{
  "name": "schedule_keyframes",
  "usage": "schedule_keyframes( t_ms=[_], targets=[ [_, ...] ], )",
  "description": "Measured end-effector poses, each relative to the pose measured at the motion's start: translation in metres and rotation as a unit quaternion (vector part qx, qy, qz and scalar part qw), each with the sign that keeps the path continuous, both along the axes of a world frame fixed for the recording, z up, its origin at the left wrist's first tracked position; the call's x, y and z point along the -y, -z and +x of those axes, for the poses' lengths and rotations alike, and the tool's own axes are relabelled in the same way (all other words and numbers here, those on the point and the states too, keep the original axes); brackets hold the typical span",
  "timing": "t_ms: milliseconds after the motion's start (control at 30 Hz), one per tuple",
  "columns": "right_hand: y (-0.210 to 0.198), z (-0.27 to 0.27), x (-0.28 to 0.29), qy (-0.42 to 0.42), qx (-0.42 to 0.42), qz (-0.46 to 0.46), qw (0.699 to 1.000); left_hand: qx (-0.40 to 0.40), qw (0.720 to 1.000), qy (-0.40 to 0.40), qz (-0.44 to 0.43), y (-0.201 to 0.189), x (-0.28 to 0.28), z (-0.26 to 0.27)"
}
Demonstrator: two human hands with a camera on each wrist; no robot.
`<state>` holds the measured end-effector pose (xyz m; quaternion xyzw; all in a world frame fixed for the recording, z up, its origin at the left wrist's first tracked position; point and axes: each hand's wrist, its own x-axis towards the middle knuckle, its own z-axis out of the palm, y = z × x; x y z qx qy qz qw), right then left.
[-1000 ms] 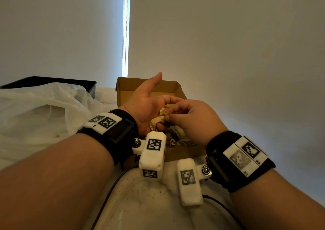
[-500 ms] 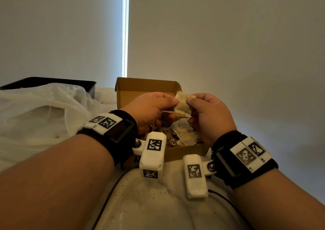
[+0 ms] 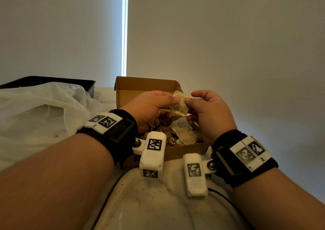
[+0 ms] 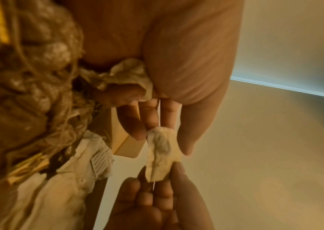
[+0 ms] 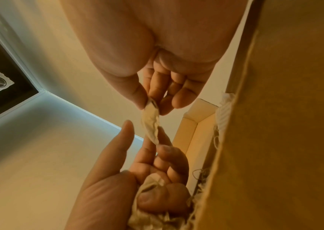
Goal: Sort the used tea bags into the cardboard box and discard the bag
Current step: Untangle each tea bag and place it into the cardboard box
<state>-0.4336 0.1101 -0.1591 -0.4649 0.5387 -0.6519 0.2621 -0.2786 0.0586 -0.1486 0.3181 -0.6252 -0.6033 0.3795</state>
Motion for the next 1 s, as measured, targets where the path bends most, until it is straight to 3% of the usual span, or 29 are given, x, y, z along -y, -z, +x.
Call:
schedule_keyframes(
  t_ms=[233, 400, 667, 1000],
  targets=[
    [-0.0012, -0.0003, -0.0018, -0.019, -0.004, -0.002, 1.0, 0.012, 0.999, -0.027, -0.021, 0.0006, 0.0016, 0.0013],
    [-0.0046, -0.0017, -0.0057, -0.071, -0.061, 0.004, 0.996, 0.004, 1.0, -0.011, -0.007, 0.0005, 0.0004, 0.0011],
    [-0.001, -0.0056, -0.0009, -0.034, -0.031, -0.014, 0.999, 0.029, 0.999, -0.011, -0.008, 0.0015, 0.0022, 0.0014],
    [-0.0035, -0.0026, -0.0057, -0.062, -0.062, 0.006, 0.996, 0.019, 0.999, -0.037, -0.011, 0.0022, 0.0041, 0.0012]
  ],
)
